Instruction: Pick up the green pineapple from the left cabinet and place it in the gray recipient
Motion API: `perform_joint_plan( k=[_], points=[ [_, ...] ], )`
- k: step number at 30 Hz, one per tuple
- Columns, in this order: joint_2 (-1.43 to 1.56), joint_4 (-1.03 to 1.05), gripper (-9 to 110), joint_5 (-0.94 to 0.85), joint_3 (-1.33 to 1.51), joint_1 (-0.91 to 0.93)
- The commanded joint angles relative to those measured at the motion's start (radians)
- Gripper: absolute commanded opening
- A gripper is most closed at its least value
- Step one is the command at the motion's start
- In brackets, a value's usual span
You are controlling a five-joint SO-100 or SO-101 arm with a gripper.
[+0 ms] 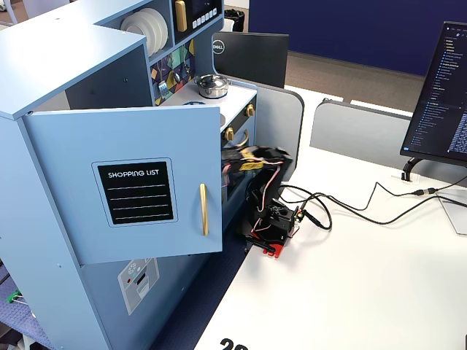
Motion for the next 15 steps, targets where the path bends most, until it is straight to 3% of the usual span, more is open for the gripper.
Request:
perform_joint_plan(
  k=[1,7,15],
  points=[
    [0.324,0.041,0,-0.009,0.071,0.018],
    [0.545,0.21,0,0.06,0.08,0.327],
    [0.437,0.325,0,0.212,-0.06,0.77]
  ],
)
